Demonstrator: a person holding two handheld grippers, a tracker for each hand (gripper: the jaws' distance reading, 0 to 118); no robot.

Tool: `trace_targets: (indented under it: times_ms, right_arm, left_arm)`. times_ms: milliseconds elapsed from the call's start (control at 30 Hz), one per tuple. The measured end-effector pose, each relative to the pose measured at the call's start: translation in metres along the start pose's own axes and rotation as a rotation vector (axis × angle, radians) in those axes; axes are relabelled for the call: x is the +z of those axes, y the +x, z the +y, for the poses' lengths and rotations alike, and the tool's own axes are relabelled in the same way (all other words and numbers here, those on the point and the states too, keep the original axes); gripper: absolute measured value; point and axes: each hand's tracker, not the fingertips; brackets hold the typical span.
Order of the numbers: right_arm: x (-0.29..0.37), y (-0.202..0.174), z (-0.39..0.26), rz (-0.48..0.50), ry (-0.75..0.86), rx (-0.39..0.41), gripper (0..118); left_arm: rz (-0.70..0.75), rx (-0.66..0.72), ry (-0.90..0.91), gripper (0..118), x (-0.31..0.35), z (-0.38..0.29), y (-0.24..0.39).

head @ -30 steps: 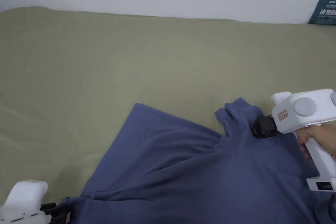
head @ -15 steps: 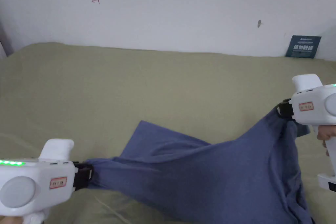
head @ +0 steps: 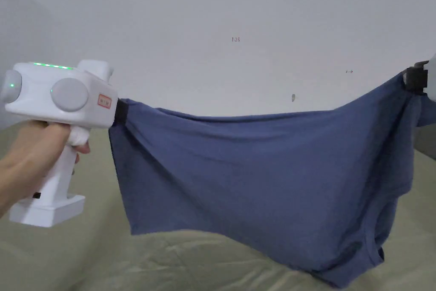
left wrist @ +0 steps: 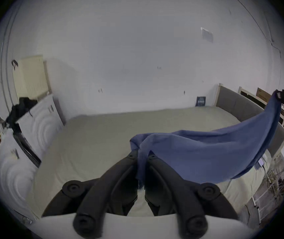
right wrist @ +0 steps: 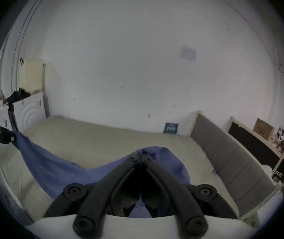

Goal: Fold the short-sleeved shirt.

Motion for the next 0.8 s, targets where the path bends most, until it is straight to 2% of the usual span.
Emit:
trace_targets:
  times_ms: [200, 400, 533, 800]
  right_arm:
    - [-0.034, 0.011, 0.035, -0.056, 0.04, -0.041, 0]
    - [-0.091, -0.005, 0.071, -0.117, 0.075, 0.015, 0]
    - [-0.13, -0.015, 0.099, -0.124, 0.097, 0.012, 0]
    - [-0.202, -0.029, 0.139, -0.149, 0.126, 0.064, 0]
  left_arm:
    - [0.054, -0.005, 0.022, 6, -0.015, 0.059, -0.01]
    - [0.131, -0.044, 0.036, 6, -0.041, 0.096, -0.008]
    - [0.172, -0.039, 0.053, 6, -0.064, 0.122, -0.01]
    - [0.222, -0.03, 0.091, 6, -0.122, 0.162, -0.016]
